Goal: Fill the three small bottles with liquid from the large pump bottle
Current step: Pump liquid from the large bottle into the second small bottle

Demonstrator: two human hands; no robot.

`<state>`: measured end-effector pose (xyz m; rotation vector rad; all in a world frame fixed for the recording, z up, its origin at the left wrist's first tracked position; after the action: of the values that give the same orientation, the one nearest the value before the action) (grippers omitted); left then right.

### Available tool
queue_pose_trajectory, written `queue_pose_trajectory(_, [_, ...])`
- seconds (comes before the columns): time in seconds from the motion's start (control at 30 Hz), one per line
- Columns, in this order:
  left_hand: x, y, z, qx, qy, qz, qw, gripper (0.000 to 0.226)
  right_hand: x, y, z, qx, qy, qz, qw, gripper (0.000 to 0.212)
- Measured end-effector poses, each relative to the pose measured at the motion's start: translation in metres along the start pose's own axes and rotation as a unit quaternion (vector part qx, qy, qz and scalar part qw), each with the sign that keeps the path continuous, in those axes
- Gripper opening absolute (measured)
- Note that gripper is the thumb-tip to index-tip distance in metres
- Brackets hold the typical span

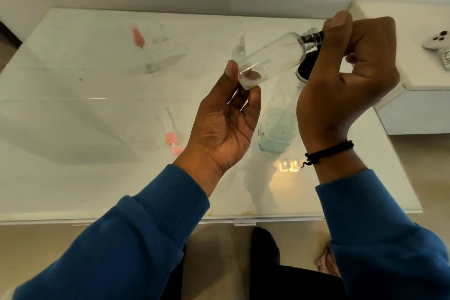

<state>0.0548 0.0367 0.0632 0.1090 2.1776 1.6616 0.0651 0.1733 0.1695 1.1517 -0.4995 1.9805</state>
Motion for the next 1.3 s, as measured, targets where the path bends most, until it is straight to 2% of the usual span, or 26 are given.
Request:
queue_pose_trajectory(0.4, [0.000, -0.001, 0.000, 0.003, -0.001, 0.005, 1.000, 0.064, 0.000, -0.002, -0.001, -0.001, 0.001, -0.008, 1.000, 0.035])
queue_pose_trajectory(0.93, [0.000, 0.003, 0.002, 0.003, -0.001, 0.007, 1.000, 0.057, 0.009, -0.003, -0.001, -0.017, 0.005, -0.020, 1.000, 0.036])
queue_pose_trajectory(1.1, [-0.001, 0.001, 0.001, 0.004, 0.000, 0.002, 1.000, 0.065, 0.004, -0.001, 0.000, -0.010, 0.009, -0.002, 1.000, 0.036])
queue_pose_trajectory(1.3, [0.000, 0.001, -0.001, -0.003, 0.003, 0.007, 1.000, 0.064, 0.006, 0.001, 0.003, -0.011, 0.004, 0.001, 1.000, 0.035])
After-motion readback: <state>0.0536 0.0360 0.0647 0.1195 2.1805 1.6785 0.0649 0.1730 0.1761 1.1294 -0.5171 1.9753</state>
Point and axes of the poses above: each hand's wrist, its own x-axis towards the middle knuckle, its own y-axis out of the palm, z = x × y, the point moved 7 cm from there along x, towards the middle knuckle, and after that the axes turned 1 degree about -x, right-handed, at the moved point
